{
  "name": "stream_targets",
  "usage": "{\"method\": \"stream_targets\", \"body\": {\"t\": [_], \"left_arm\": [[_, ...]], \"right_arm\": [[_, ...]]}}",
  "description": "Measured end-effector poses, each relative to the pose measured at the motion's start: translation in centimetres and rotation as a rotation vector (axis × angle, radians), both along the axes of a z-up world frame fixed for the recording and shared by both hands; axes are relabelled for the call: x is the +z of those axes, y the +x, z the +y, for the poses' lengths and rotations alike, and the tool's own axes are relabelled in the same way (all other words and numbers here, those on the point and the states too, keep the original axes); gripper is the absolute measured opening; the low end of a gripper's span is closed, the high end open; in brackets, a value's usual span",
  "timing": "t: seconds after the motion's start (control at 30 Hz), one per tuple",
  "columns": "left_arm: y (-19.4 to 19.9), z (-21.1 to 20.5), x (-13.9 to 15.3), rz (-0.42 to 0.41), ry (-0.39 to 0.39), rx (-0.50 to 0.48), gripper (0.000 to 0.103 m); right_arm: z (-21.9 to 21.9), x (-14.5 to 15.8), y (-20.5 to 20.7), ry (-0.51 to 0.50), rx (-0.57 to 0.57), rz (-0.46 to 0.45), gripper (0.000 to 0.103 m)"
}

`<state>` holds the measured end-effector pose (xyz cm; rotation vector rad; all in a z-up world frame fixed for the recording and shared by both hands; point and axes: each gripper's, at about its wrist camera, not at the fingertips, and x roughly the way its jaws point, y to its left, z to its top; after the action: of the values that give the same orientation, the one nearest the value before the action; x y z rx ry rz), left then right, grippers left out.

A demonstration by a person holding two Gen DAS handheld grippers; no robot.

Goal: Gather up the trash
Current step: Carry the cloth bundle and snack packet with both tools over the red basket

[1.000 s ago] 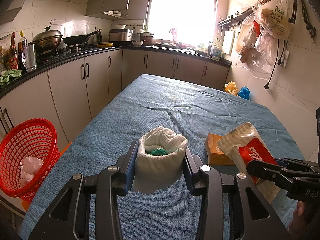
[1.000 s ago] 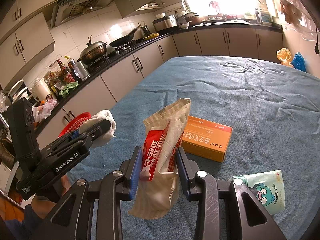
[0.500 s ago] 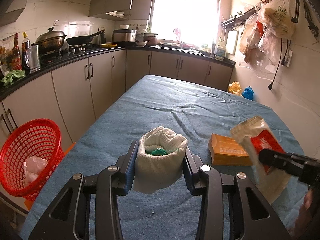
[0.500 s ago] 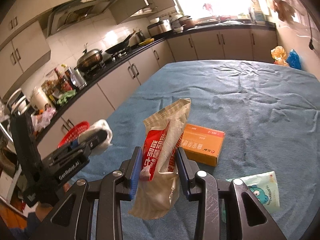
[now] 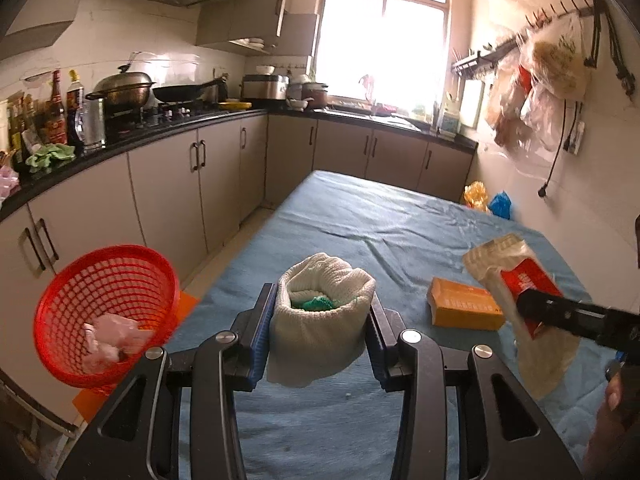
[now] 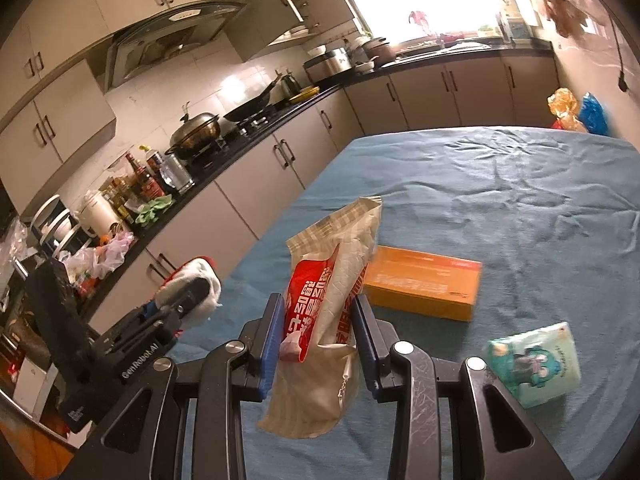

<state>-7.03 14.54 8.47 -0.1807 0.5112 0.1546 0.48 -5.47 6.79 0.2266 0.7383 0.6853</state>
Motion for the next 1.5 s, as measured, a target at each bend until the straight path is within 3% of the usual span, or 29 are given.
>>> {"method": "stream_targets", "body": {"t": [0.2,0.4,0.77,1.1,1.5], "left_arm": [[-1.8,3.7,1.2,-0.018,-0.029,0.053,0.04],[-4.2,10.3,1.7,-0.009,-0.078,0.14,0.04],[-6.8,20.9,-1.0,0.047,-0.171,0.3,0.04],[-5.3,22.2,-3.7,0.1,-0.19,0.278,0.04],[-3.8,22.3,-5.4,0.138,-0.168,0.268,0.04]], "right_arm": [[4.1,1.1,-0.8,-0.018,0.062,-0.009,0.038],[9.5,2.0,-1.1,-0.022,0.14,0.009,0.038],[21.1,3.2,-1.2,-0.046,0.292,0.024,0.038],[29.5,-0.2,1.5,-0.113,0.324,0.091,0.038],[33.4,-2.4,2.9,-0.197,0.328,0.09,0.04]]}}
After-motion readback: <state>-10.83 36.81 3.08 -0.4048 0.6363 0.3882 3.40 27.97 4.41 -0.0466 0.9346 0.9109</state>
